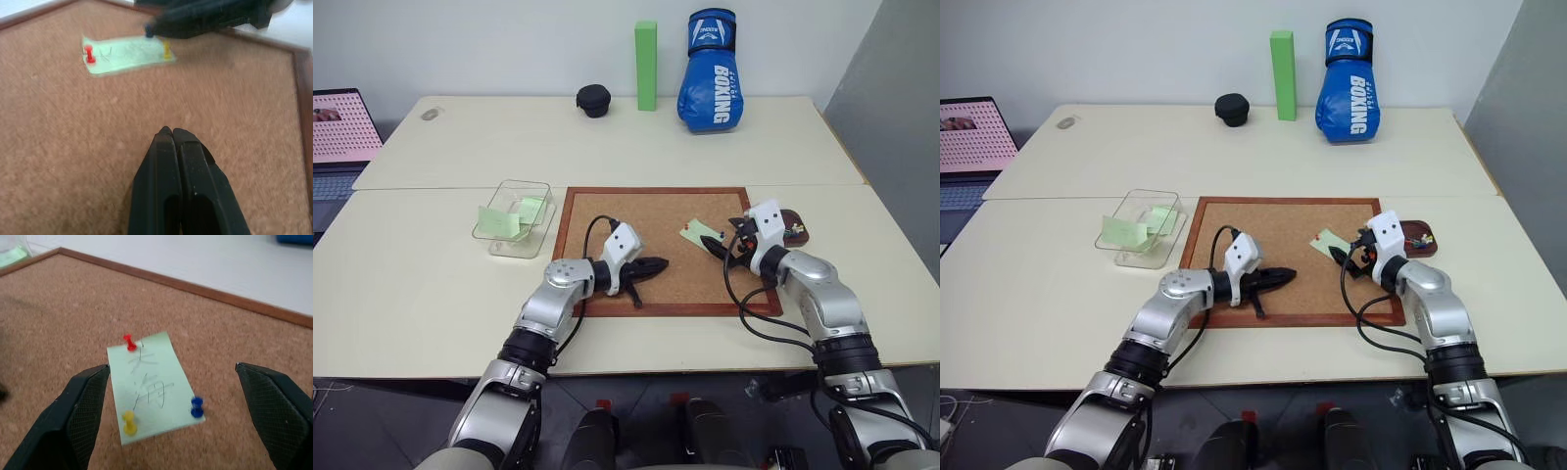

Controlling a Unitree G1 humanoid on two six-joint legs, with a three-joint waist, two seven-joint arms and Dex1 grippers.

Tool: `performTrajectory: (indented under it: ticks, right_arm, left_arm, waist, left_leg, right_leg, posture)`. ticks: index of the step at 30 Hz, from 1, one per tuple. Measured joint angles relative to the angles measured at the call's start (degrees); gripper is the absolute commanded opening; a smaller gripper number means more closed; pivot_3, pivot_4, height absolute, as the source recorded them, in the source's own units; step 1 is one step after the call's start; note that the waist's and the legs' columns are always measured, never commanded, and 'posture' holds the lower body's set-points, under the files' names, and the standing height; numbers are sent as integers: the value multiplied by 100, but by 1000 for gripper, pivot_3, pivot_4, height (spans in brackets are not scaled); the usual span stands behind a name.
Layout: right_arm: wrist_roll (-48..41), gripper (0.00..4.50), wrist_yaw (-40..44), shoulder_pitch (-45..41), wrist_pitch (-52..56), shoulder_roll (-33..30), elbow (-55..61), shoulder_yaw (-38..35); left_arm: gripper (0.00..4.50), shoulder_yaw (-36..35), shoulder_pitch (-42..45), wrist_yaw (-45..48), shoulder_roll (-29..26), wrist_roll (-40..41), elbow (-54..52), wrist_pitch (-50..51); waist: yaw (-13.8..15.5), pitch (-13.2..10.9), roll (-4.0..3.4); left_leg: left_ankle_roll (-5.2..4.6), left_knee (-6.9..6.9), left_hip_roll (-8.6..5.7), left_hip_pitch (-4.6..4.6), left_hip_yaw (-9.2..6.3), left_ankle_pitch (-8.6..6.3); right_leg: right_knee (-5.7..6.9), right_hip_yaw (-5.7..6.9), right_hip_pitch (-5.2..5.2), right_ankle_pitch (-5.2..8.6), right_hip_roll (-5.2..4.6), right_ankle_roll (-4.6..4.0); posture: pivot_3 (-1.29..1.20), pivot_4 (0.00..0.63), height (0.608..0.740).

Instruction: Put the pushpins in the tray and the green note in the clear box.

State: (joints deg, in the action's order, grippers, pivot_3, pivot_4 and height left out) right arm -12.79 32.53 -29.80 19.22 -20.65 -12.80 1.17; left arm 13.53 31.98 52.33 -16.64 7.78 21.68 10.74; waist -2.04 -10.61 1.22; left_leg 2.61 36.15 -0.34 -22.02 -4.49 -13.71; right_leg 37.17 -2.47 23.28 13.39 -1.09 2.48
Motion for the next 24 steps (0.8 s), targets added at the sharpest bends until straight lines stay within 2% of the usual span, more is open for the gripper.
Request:
performTrajectory:
  ticks: [6, 14, 17, 24]
  right_arm:
    - [75, 4371, 65, -336, -345, 290, -509, 78]
    - [491, 4371, 244, -808, -1012, 591, -1744, 365]
    - [572, 3894, 256, -945, -1243, 705, -2203, 402]
    - [694, 2406, 362, -1290, -1504, 875, -2827, 422]
  left_arm:
    - [29, 22, 16, -52, 60, -103, 133, -20]
    - [29, -193, -67, -138, 192, 25, -12, 150]
    - [0, -214, -95, -168, 190, 34, -79, 212]
    - [0, -284, -139, -190, 153, 27, -123, 275]
  waist:
    - [3, 5, -6]
    - [4, 9, -13]
    - [3, 9, -13]
    - [-64, 9, -13]
  left_leg:
    - [-3, 4, 0, 18, 1, 2]
    - [-3, 3, -1, 17, 1, 3]
    - [-3, 2, -1, 16, 2, 3]
    - [-3, 3, 1, 22, 2, 3]
  right_leg:
    - [6, -2, -14, 1, 0, 13]
    - [7, -3, -13, -2, 0, 7]
    - [7, -4, -11, -5, 0, 2]
    - [15, -5, -10, -5, 1, 4]
  posture:
    - [0, 150, 740]
    - [0, 150, 740]
    - [0, 150, 740]
    - [0, 150, 740]
